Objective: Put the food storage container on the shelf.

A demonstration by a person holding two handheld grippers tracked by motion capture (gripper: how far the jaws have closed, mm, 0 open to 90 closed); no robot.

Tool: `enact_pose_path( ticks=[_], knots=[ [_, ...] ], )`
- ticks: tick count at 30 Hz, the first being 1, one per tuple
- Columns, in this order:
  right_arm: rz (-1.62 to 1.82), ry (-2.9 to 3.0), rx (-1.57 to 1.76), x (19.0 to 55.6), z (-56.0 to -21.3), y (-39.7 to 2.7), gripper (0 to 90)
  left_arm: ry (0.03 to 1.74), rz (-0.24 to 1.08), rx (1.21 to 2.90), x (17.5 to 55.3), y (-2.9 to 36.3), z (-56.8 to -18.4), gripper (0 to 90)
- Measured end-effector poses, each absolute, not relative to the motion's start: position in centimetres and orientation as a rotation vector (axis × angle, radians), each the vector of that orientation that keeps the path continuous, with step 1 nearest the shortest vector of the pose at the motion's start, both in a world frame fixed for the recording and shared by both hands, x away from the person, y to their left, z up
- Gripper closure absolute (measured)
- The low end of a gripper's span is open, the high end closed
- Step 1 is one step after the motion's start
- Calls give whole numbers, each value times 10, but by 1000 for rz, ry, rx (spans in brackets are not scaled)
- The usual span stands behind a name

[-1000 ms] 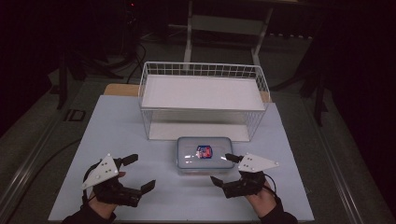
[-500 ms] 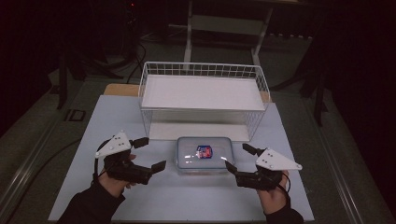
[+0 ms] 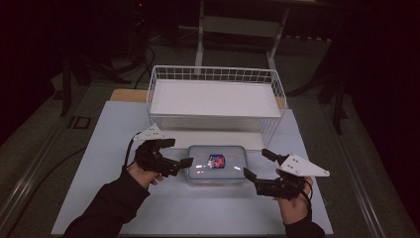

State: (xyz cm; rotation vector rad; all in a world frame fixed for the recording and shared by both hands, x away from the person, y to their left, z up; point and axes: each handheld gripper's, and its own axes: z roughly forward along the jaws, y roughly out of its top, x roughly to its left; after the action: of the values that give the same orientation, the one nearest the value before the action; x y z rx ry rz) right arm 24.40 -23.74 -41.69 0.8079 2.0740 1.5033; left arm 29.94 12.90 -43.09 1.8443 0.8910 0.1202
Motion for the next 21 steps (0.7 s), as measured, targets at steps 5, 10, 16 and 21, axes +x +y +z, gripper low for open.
enact_pose_path(
  ticks=[5,10,16,21],
  knots=[
    [1497,2092,847,248,-421,-242,148,995,34,1848,321,127,-453,7],
    [1465,2157,891,257,-429,-242,133,1098,-55,1810,337,132,-476,7],
    [1446,2171,951,269,-440,-243,109,1191,-216,1763,343,132,-498,7],
    [1440,2169,959,272,-444,-244,109,1287,-360,1773,351,133,-507,26]
  ],
)
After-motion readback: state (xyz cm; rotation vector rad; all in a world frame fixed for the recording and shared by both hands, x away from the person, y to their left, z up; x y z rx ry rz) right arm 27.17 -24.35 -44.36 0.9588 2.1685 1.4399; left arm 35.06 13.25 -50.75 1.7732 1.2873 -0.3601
